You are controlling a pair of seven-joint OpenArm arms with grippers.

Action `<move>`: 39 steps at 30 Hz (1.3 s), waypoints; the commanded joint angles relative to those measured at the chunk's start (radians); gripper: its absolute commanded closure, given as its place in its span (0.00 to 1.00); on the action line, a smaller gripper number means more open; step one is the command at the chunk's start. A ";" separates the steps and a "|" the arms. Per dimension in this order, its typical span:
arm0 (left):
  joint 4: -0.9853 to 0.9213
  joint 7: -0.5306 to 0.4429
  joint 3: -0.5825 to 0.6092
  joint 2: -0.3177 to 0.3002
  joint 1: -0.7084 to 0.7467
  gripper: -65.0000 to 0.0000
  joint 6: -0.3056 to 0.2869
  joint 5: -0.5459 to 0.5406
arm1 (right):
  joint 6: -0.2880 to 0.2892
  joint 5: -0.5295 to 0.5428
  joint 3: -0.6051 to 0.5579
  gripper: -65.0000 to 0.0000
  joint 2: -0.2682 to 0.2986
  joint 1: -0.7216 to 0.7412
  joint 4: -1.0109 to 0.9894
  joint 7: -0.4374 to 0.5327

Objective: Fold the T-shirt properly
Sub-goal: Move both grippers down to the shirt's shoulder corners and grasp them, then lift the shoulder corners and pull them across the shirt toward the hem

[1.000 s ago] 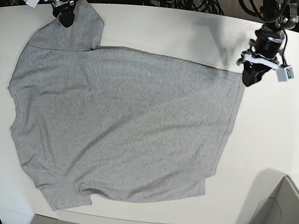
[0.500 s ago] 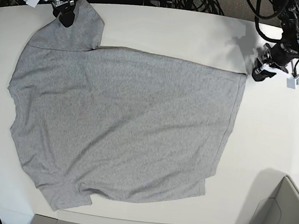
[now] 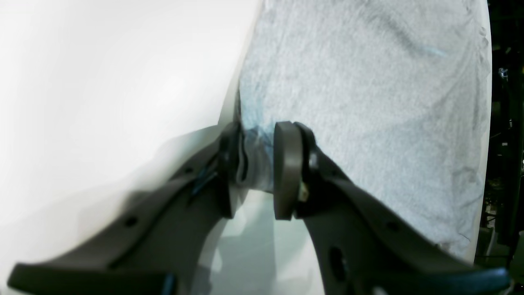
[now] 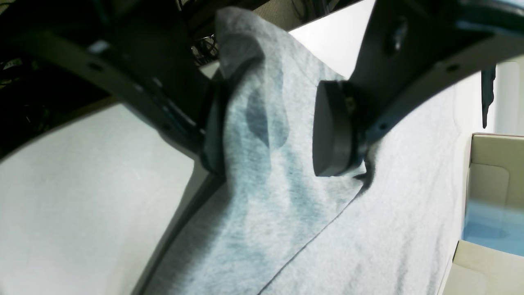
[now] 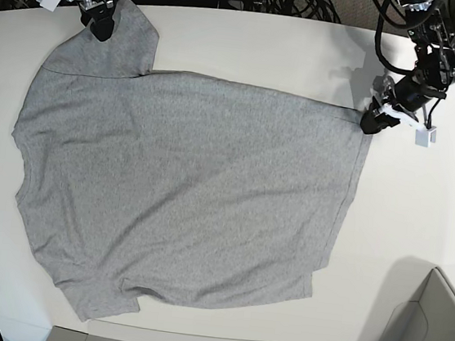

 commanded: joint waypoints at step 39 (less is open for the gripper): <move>0.222 -0.040 0.000 -0.052 0.326 1.00 0.011 0.030 | -0.037 -0.082 0.124 1.00 -0.006 -0.220 0.102 -0.051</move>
